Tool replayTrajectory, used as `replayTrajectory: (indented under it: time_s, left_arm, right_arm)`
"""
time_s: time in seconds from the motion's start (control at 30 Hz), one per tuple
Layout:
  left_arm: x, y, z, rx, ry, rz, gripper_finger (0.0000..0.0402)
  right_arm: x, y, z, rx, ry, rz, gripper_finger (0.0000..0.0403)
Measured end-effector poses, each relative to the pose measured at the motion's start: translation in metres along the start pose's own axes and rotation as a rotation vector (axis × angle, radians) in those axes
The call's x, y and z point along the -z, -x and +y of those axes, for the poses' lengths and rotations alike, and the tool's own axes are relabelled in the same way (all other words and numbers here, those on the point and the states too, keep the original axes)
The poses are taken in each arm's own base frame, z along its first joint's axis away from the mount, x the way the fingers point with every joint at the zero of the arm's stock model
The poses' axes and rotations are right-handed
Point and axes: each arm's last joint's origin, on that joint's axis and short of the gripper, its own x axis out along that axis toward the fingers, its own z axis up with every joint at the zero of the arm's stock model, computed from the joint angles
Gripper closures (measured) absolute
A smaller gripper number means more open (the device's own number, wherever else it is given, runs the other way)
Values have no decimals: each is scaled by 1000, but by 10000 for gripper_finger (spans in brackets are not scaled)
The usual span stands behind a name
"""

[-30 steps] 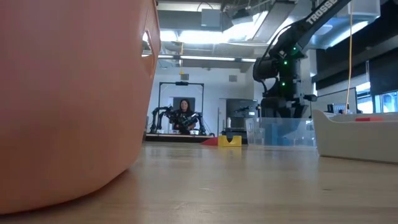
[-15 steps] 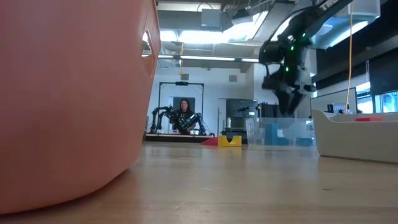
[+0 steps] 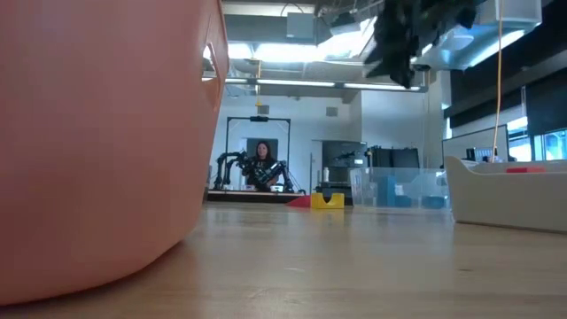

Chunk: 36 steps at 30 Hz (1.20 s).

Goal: Sort & place blocks by color
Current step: Put the middle yellow block into the orange bin

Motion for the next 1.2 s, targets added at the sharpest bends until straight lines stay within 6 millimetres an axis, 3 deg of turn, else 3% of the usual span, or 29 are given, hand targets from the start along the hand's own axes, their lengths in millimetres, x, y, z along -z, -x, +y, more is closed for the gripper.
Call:
replayTrajectory:
  time_s: [0.2,0.4,0.67,0.93,1.2]
  left_arm:
    - [1,8,-1,34,41,58,123]
    - [11,7,7,-141,23,121,123]
    - [52,24,30,-299,4,607,123]
    - [100,41,43,-225,-316,1250,123]
    - [137,30,57,-164,-409,1513,123]
  right_arm:
    - [5,11,26,-118,71,-12,269]
    - [1,4,36,-99,54,-58,269]
    - [3,-2,45,-63,78,-66,269]
    - [5,-4,51,-33,69,-65,269]
    - [5,-5,52,-37,21,-62,269]
